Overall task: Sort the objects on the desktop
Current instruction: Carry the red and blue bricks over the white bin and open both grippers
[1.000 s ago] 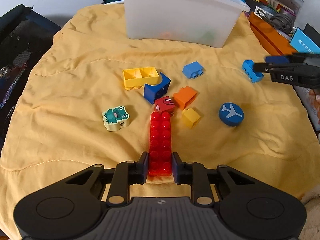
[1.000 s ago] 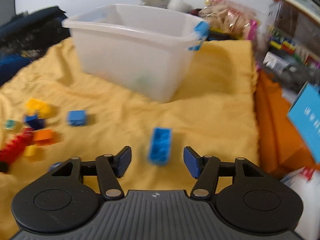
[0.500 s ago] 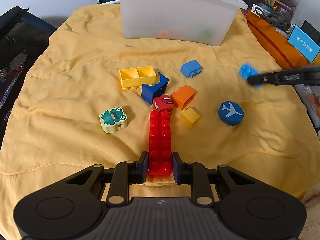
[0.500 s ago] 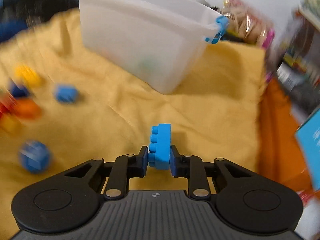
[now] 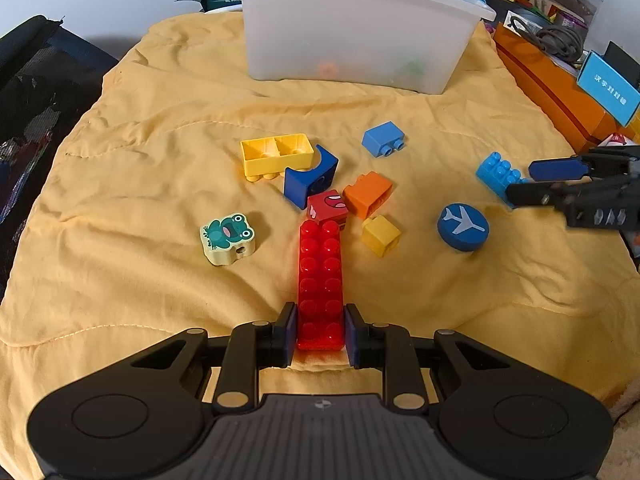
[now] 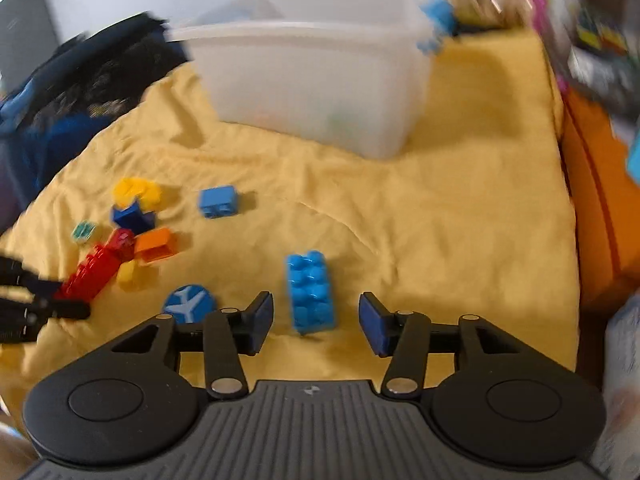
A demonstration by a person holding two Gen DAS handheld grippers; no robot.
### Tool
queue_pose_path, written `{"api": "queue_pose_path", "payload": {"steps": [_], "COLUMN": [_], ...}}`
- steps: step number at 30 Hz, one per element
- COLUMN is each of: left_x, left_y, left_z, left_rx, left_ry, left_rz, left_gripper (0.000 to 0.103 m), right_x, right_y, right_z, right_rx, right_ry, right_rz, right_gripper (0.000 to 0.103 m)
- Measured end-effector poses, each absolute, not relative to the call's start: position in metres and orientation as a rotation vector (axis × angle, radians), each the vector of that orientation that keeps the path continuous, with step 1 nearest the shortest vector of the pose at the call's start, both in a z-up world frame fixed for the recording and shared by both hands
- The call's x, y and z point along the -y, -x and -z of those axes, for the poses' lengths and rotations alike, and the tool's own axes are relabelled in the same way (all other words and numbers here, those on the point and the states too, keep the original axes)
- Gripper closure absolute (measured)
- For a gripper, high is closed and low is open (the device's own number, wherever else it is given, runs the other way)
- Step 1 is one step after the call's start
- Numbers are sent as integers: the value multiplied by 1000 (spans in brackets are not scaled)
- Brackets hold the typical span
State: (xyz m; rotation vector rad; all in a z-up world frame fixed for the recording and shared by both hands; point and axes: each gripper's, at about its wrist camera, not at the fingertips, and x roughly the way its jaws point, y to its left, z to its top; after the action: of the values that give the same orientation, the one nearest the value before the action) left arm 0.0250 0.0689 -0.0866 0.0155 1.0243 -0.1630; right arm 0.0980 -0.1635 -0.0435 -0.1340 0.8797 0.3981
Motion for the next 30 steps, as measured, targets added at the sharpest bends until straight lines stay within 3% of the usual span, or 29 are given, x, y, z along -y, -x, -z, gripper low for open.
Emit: {"api": "queue_pose_path", "payload": {"steps": [6, 7, 8, 9, 17, 30], "left_x": [-74, -74, -75, -75, -82, -71], "left_y": [-24, -24, -23, -22, -32, -144], "left_z": [88, 87, 86, 84, 25, -75], "left_rx": [-1007, -1007, -1007, -1006, -856, -574], "left_ry": [16, 17, 20, 24, 25, -103], "left_rz": [164, 166, 167, 171, 196, 245], "left_gripper": [76, 76, 76, 76, 76, 76], "right_x": [133, 132, 133, 135, 134, 118], "right_y": [-94, -97, -99, -100, -92, -156], "right_z": [55, 60, 64, 66, 42, -68], "right_rx": [-819, -830, -852, -863, -850, -536], "right_ry": [369, 379, 374, 349, 334, 267], "right_rz": [-360, -355, -366, -395, -410, -356], "right_gripper": [52, 55, 71, 76, 76, 76]}}
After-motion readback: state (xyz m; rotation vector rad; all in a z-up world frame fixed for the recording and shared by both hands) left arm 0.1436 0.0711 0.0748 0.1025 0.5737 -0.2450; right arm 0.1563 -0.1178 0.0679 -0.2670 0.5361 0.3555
